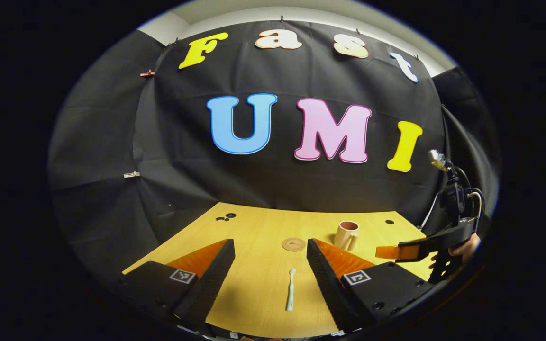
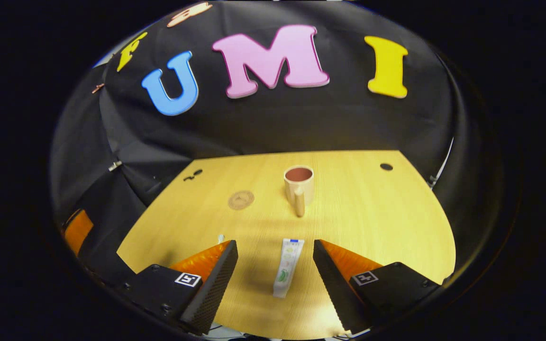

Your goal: Put the toothbrush and toothpaste on the desktop into the cup, then pick up the cup and place it on the coaster on the desktop.

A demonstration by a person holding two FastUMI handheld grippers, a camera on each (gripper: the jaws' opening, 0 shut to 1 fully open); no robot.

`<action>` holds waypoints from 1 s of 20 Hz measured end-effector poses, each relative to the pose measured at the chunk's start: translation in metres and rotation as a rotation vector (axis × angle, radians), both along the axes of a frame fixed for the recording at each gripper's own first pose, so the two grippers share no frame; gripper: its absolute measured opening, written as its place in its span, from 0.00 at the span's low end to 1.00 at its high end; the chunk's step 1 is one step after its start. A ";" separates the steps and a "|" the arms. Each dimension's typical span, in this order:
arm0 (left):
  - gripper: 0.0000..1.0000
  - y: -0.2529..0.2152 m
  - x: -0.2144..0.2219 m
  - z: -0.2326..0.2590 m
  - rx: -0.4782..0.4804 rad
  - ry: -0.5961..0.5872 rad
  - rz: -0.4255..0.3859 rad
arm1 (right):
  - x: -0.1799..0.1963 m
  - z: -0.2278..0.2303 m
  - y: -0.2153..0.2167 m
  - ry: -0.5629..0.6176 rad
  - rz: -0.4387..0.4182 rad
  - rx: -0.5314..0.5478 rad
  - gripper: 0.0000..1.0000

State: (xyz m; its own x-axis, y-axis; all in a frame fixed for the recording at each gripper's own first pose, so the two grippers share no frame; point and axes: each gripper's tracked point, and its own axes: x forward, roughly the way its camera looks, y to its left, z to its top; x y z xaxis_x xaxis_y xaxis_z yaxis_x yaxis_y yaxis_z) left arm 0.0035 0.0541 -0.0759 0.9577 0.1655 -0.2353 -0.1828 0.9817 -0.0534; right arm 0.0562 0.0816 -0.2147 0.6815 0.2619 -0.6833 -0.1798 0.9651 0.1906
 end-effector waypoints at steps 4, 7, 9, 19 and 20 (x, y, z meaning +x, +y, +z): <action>0.97 0.010 0.002 -0.012 -0.004 0.052 0.060 | 0.003 -0.058 -0.004 0.155 0.015 -0.052 0.99; 0.97 0.015 0.003 -0.023 -0.013 0.084 0.105 | 0.005 -0.092 -0.002 0.231 0.042 -0.090 0.99; 0.97 0.015 0.005 -0.029 -0.012 0.102 0.123 | 0.007 -0.108 0.001 0.272 0.060 -0.111 0.99; 0.97 0.007 0.006 -0.044 -0.019 0.161 0.139 | 0.000 -0.165 0.006 0.408 0.070 -0.204 0.98; 0.97 0.007 0.005 -0.046 -0.016 0.164 0.135 | -0.006 -0.168 0.004 0.432 0.063 -0.216 0.96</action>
